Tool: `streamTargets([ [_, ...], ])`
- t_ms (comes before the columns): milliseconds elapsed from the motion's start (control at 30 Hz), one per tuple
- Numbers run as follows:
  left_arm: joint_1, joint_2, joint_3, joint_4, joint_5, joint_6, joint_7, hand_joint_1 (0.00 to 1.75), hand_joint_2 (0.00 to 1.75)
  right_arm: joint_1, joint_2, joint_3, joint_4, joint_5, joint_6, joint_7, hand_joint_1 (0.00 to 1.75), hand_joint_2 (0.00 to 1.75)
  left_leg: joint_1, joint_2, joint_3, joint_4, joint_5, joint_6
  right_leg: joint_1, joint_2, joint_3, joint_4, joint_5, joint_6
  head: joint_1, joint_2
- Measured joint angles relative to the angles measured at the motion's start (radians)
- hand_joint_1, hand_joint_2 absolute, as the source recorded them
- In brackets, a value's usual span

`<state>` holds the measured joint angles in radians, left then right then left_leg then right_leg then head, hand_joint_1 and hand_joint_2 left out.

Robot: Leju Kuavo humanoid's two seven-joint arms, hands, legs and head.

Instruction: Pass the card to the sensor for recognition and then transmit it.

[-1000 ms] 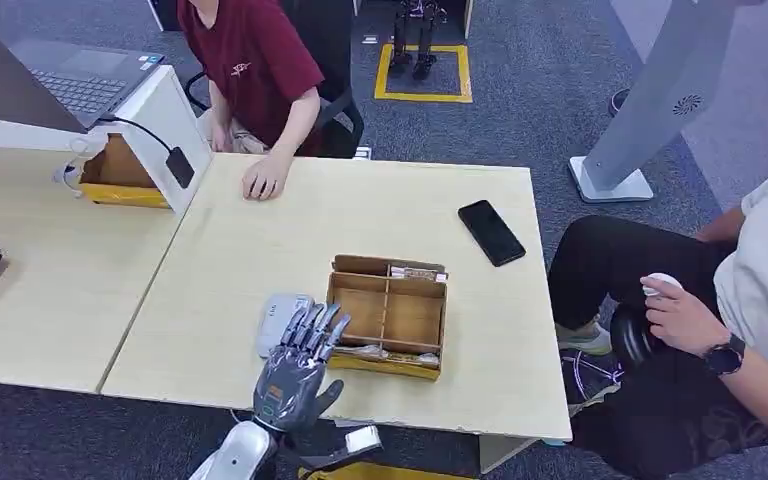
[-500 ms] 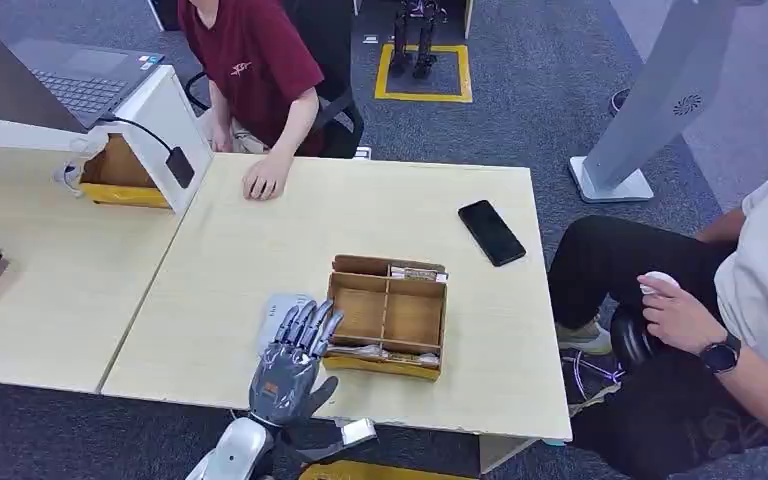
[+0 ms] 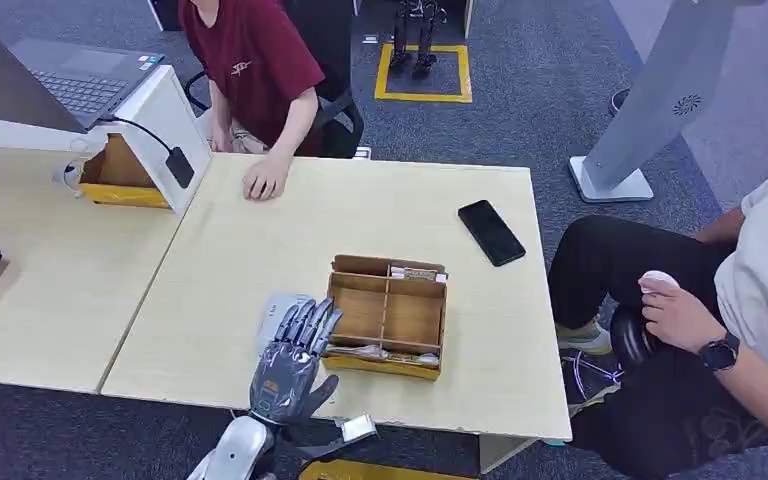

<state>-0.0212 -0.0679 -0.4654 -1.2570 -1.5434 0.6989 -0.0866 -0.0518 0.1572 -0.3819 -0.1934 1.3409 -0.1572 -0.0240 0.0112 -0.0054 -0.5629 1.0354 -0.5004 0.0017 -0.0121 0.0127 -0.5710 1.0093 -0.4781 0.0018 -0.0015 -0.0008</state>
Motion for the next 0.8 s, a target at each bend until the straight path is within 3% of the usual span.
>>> streamTargets([
  [133,-0.002,-0.005,0.008,0.01,0.017,0.0,-0.033,1.75,1.75,-0.001,0.0,0.0,0.0,-0.002,0.002,0.0,0.0,1.75,0.0,0.0,0.0,0.0,0.0,0.0,0.0,0.0,0.0,0.0,0.0,0.0,0.0,0.0],
  [167,-0.003,-0.009,0.01,0.016,0.018,0.0,-0.042,1.01,1.75,-0.001,0.0,0.0,0.0,-0.002,0.004,0.0,0.0,1.75,0.0,0.0,0.0,0.0,0.0,0.0,0.0,0.0,0.0,0.0,0.0,0.0,0.0,0.0],
  [200,-0.004,-0.01,0.013,0.019,0.018,0.0,-0.045,1.57,1.75,-0.002,0.0,0.0,0.0,-0.003,0.006,0.0,0.0,1.75,0.0,0.0,0.0,0.0,0.0,0.0,0.0,0.0,0.0,0.0,0.0,0.0,0.0,0.0],
  [267,-0.004,-0.015,0.018,0.024,0.018,0.0,-0.054,1.75,1.75,-0.003,0.0,0.0,0.0,-0.003,0.01,0.0,0.0,1.75,0.0,0.0,0.0,0.0,0.0,0.0,0.0,0.0,0.0,0.0,0.0,0.0,0.0,0.0],
  [800,-0.01,-0.029,0.064,0.055,0.039,0.0,-0.106,1.75,1.75,-0.003,0.0,0.0,0.0,0.002,0.009,-0.006,0.0,1.75,0.0,0.0,0.0,0.0,0.0,0.0,0.0,0.0,0.0,0.0,0.0,0.0,0.0,0.0],
])
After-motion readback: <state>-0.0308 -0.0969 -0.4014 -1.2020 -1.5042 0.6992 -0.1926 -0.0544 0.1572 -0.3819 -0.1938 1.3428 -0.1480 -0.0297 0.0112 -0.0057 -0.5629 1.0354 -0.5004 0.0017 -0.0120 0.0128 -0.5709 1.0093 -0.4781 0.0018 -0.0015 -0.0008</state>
